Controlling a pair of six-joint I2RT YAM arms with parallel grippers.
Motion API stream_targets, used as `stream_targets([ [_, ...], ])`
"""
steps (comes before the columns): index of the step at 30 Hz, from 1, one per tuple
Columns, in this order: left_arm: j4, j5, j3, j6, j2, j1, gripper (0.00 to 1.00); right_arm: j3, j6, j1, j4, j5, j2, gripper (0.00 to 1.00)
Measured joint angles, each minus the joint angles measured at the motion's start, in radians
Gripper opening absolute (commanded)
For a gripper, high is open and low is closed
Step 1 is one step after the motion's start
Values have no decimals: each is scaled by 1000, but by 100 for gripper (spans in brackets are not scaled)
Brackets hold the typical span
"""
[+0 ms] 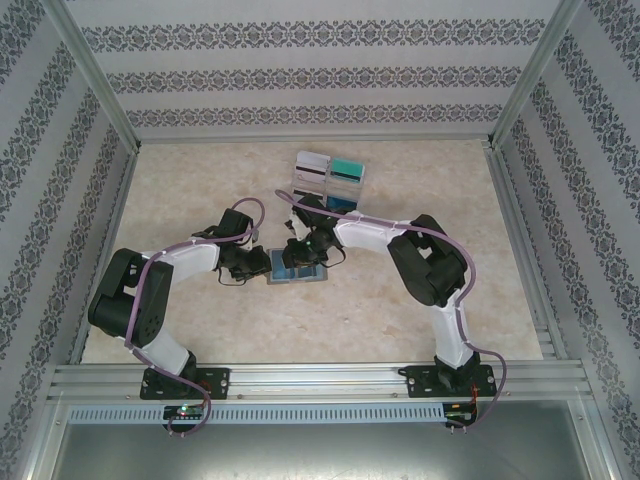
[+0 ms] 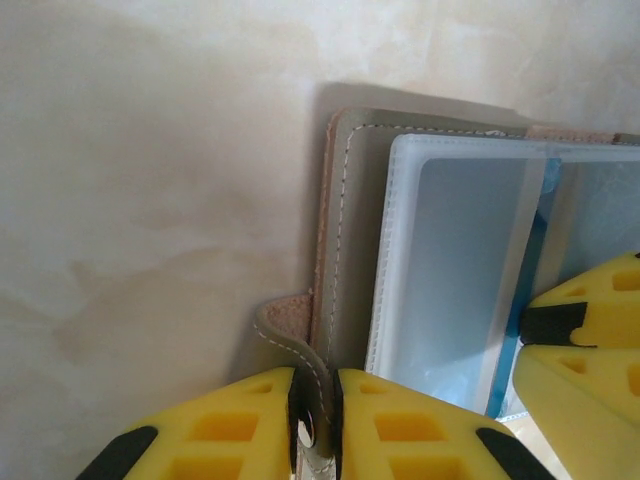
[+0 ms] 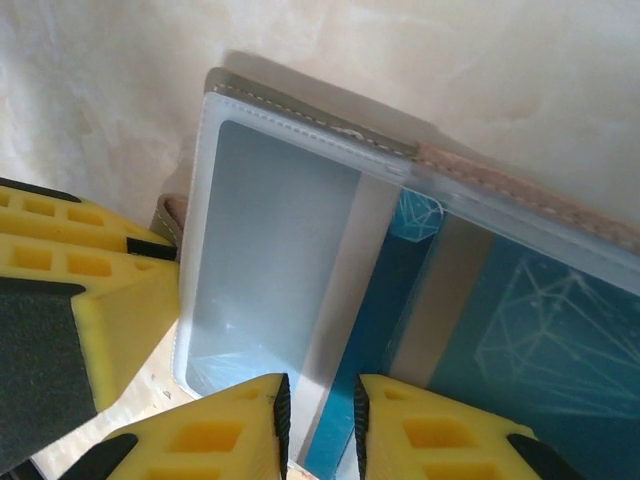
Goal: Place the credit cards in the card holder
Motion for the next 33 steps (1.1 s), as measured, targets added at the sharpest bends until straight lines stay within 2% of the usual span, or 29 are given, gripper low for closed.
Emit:
stream_targets([
  [12, -2, 0, 0, -9, -3, 0, 20, 1, 2, 0, 10, -27, -6, 27],
  [17, -53, -15, 2, 1, -47, -11, 38, -71, 2, -50, 13, -45, -118, 29],
  [19, -90, -25, 13, 10, -75, -13, 43, -108, 3, -83, 14, -51, -175, 30],
  [24, -153, -41, 87, 18, -124, -13, 42, -196, 4, -152, 21, -58, -258, 34],
  [28, -161, -37, 140, 18, -119, -21, 40, -246, 17, -157, 37, -78, -248, 35],
  [33, -163, -29, 192, 17, -55, -82, 35, -258, 27, -156, 55, -95, -211, 35],
])
